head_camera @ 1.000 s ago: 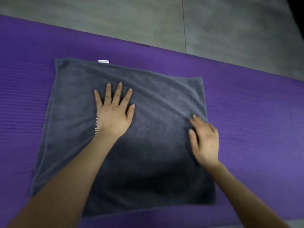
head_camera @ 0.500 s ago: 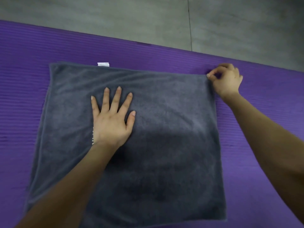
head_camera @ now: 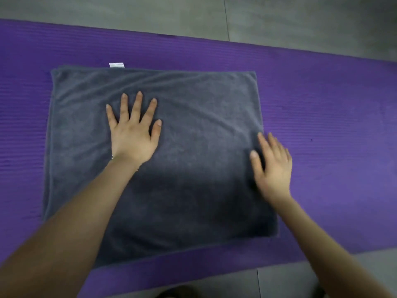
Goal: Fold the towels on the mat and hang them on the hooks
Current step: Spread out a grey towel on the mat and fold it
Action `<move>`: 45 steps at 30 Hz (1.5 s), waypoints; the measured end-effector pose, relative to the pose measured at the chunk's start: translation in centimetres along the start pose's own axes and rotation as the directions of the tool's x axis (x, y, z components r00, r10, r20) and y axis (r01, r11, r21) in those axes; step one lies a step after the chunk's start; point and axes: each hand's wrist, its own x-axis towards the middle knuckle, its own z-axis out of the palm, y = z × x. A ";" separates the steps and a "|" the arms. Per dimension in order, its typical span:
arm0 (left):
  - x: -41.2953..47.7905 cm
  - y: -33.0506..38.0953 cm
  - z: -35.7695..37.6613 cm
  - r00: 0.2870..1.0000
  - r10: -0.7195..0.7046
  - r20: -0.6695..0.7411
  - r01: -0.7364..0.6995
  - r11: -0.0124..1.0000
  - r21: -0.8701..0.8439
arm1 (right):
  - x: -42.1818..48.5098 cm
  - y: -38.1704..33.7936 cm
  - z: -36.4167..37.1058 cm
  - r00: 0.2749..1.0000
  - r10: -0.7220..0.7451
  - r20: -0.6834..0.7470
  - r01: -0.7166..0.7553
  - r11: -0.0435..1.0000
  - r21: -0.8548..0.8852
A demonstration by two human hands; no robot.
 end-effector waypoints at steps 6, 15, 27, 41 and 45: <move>-1.4 -0.8 -0.6 0.997 0.025 -0.076 -0.036 0.987 -0.156 | -7.3 2.3 -0.1 0.999 0.021 -0.037 -0.029 0.976 -0.215; -13.2 -0.8 -2.6 0.928 -0.293 -0.230 0.070 0.744 -0.664 | -8.0 1.8 -2.3 0.945 0.327 -0.027 -0.328 0.943 -0.058; -19.4 -2.7 -7.9 0.733 -0.447 0.513 0.426 -0.286 -0.858 | -4.9 -16.8 -7.6 0.976 -0.070 0.207 -0.061 0.823 0.565; -19.1 -5.0 -6.7 0.649 -0.562 0.513 0.584 -0.064 -0.809 | -1.0 -23.2 0.1 0.873 -0.203 0.444 -0.013 0.900 0.437; -18.9 -5.4 -5.9 0.648 -0.597 0.473 0.599 0.016 -0.801 | 3.2 -24.9 1.2 0.936 -0.087 0.342 -0.034 0.942 0.333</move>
